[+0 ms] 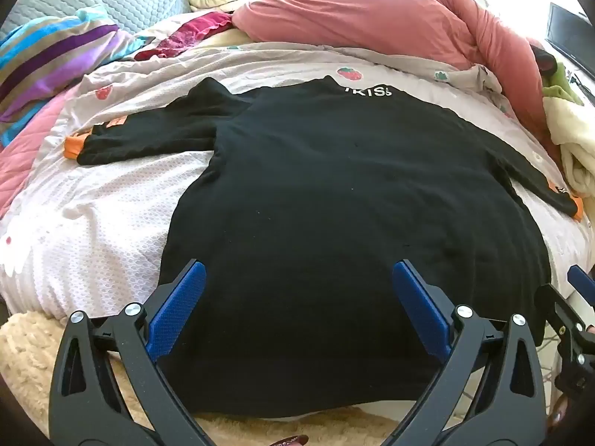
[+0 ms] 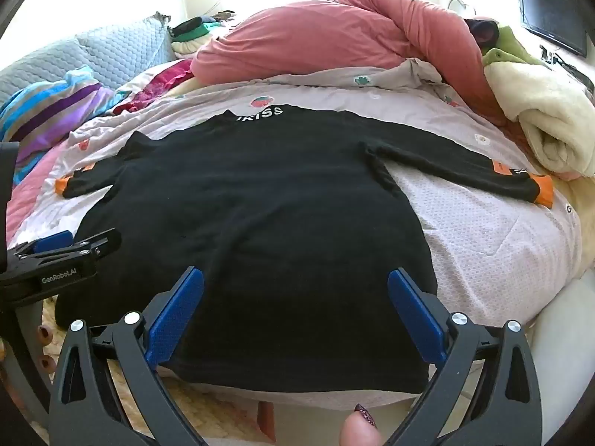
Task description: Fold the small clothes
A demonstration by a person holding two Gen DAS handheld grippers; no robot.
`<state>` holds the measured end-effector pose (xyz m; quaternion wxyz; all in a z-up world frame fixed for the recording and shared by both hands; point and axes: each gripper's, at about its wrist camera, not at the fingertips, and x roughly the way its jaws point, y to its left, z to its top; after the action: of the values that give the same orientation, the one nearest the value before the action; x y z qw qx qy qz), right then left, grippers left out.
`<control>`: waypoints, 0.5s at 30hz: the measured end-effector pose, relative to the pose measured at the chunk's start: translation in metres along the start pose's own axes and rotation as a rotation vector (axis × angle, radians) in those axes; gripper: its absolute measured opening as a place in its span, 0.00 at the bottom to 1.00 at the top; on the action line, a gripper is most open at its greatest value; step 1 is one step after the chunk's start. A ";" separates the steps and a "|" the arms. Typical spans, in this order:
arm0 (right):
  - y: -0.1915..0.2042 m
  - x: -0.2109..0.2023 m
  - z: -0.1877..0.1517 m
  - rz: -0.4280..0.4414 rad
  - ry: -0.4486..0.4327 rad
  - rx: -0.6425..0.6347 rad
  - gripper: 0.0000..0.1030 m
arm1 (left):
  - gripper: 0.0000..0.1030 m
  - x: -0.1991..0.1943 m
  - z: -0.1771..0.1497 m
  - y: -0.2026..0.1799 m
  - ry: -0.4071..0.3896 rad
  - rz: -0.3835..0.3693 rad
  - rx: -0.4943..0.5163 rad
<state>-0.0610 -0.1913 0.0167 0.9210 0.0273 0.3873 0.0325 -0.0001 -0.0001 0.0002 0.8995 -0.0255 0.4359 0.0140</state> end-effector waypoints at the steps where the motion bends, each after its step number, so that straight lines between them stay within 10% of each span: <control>1: 0.000 0.000 0.000 0.004 -0.001 0.002 0.96 | 0.92 0.000 0.000 0.000 0.001 0.002 0.001; 15: 0.007 -0.008 -0.004 0.029 -0.011 -0.006 0.96 | 0.92 -0.007 0.002 0.002 -0.014 0.006 -0.001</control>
<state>-0.0698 -0.1850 0.0207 0.9226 0.0306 0.3817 0.0468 -0.0026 0.0020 0.0065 0.9025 -0.0246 0.4297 0.0169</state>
